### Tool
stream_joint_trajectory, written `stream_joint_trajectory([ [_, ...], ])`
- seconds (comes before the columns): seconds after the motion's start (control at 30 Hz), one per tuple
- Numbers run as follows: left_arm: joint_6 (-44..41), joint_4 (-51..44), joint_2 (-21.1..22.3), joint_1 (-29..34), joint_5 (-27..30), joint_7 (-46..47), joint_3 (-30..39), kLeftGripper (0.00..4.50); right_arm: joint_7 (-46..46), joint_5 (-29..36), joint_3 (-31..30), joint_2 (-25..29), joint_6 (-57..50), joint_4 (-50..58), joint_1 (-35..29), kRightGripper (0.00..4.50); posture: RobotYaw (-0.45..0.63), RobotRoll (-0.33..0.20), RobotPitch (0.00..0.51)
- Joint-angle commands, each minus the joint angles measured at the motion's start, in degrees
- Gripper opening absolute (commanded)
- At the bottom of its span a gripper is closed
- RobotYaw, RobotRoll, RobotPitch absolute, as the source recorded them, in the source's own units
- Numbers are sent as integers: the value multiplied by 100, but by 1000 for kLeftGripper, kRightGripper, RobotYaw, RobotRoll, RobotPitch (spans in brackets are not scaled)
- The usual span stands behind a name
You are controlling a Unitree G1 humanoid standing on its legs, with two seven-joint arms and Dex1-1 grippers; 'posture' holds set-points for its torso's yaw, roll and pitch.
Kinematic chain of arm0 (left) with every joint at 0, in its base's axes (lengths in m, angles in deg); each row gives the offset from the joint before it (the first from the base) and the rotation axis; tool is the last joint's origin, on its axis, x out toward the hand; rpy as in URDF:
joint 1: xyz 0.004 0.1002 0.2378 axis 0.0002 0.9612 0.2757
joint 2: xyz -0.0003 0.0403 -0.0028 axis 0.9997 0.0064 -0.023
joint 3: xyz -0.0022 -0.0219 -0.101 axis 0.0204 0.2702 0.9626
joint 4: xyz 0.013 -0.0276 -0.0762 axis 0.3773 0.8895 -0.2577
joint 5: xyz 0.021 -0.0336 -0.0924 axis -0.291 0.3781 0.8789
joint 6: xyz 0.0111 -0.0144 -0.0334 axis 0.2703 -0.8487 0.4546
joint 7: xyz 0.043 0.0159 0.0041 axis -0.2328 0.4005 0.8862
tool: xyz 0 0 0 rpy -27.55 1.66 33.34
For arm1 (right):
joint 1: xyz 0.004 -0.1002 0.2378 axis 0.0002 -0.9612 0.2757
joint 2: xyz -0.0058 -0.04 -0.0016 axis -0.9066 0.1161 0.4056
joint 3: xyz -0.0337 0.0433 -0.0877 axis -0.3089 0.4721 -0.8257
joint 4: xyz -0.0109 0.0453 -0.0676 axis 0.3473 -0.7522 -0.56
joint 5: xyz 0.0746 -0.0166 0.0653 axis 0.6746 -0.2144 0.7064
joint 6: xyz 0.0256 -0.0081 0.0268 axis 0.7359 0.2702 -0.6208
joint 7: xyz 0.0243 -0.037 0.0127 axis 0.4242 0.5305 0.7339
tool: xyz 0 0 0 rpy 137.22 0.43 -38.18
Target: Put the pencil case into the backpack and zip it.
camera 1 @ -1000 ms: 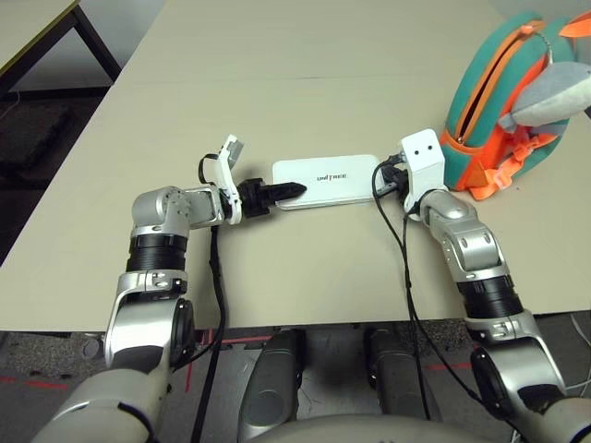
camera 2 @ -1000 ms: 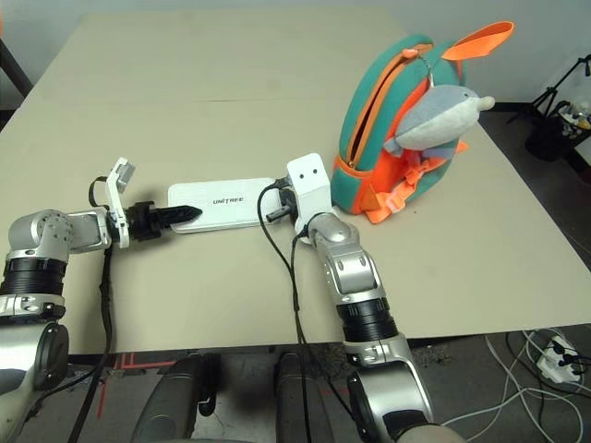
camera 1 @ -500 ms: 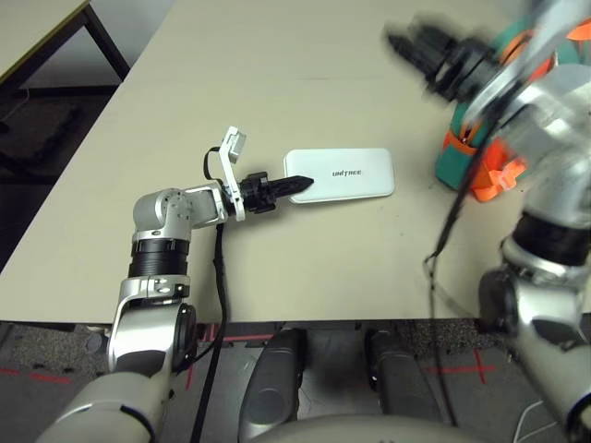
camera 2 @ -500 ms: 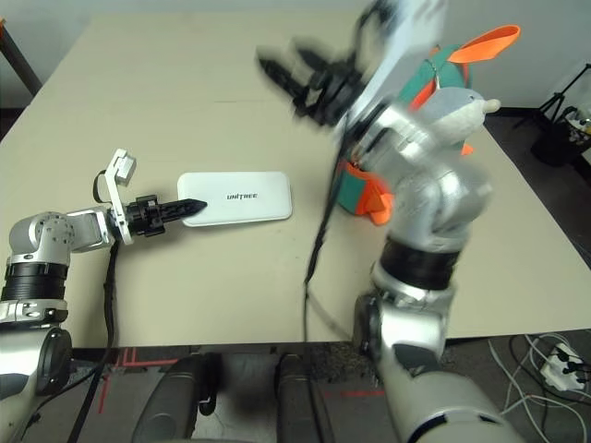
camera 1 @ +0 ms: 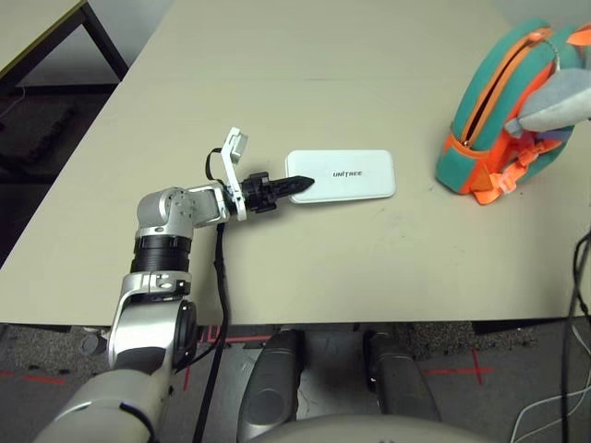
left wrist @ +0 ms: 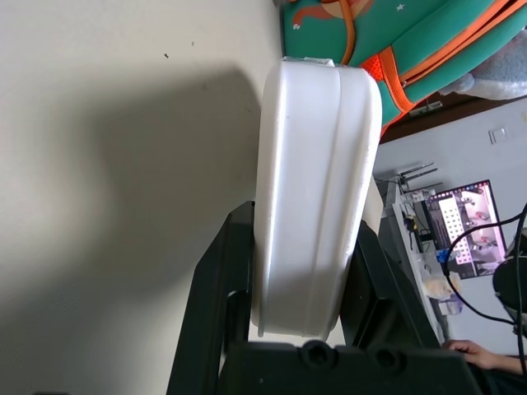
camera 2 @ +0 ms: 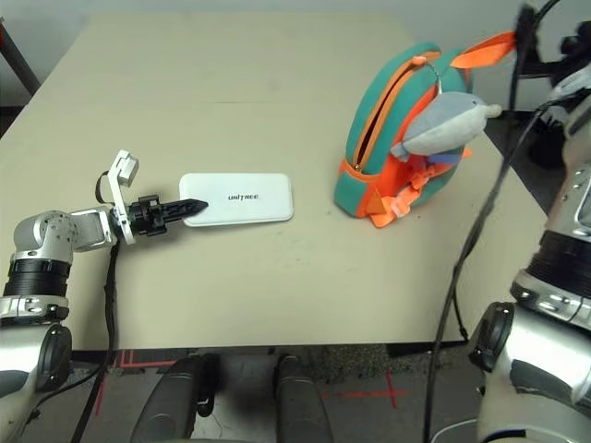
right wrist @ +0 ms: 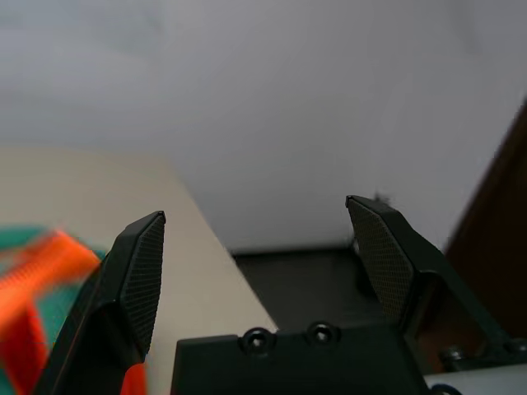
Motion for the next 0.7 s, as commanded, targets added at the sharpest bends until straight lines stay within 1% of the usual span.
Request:
stream_joint_trajectory([
  [0.03,2,171,47,102,-318,201,-241,1433,-304,318,170,125,-981,34,-274,4500,100,0,177],
  [0.17,-1,169,115,122,-308,178,-261,1431,-892,805,182,286,-2075,425,-712,4500,107,0,178],
  [0.3,-25,129,137,148,-289,191,-267,1431,-1370,1140,172,490,-2649,796,-1066,4500,108,0,179],
  [0.53,-35,141,102,119,-271,261,-229,1431,-1860,1414,128,656,-2768,980,-1474,4500,111,0,181],
  [0.63,-23,148,92,127,-269,273,-220,1430,-2090,1470,138,677,-2591,950,-1759,4500,107,0,176],
  [0.7,-15,162,97,128,-275,255,-235,1430,-2205,1415,109,637,-2288,748,-1887,4500,107,0,176],
])
